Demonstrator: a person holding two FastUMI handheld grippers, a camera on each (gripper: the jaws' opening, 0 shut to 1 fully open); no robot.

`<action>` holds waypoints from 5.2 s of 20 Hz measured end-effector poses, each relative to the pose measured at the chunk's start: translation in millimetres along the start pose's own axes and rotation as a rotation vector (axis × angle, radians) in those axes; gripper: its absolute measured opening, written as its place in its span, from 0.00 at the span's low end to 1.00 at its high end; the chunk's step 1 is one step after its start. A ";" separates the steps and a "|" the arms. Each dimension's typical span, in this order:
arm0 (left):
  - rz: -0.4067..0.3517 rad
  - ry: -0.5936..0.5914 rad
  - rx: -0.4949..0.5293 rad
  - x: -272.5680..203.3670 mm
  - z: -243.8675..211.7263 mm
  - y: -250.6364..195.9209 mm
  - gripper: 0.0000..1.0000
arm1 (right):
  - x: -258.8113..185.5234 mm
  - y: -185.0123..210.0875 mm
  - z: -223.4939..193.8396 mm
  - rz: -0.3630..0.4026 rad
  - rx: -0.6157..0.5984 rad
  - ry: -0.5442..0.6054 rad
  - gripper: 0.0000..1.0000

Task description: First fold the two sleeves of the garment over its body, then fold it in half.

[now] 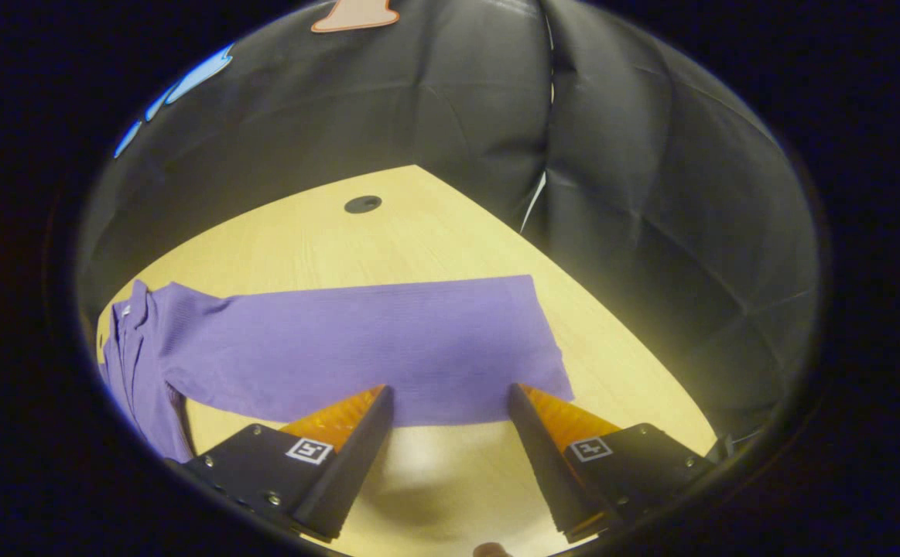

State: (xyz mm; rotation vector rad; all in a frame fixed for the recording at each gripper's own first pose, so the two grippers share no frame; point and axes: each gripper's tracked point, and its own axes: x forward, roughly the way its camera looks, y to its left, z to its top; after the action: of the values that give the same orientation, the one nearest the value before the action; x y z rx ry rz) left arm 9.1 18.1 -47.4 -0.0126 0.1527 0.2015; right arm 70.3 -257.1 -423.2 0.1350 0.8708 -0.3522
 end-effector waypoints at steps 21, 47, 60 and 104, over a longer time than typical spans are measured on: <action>-0.018 -0.015 0.022 -1.1 -3.3 -1.4 0.94 | -5.2 39.5 20.7 0.091 0.108 0.061 0.03; 0.093 -0.022 0.026 -24.7 -21.2 154.3 0.95 | -204.6 447.4 33.6 0.700 -0.229 -0.135 0.03; 0.234 0.006 0.018 -43.6 -47.1 245.7 0.94 | -255.3 582.5 -66.4 0.866 -0.470 -0.039 0.03; 0.398 0.575 -0.247 47.4 -418.2 378.6 0.95 | -323.4 433.1 -13.9 0.677 -0.464 -0.176 0.47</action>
State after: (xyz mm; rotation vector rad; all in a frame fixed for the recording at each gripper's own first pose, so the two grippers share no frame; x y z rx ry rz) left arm -83.5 386.9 -466.8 -0.2897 0.7048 0.6126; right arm 23.4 230.9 -195.2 -0.0363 0.6658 0.4657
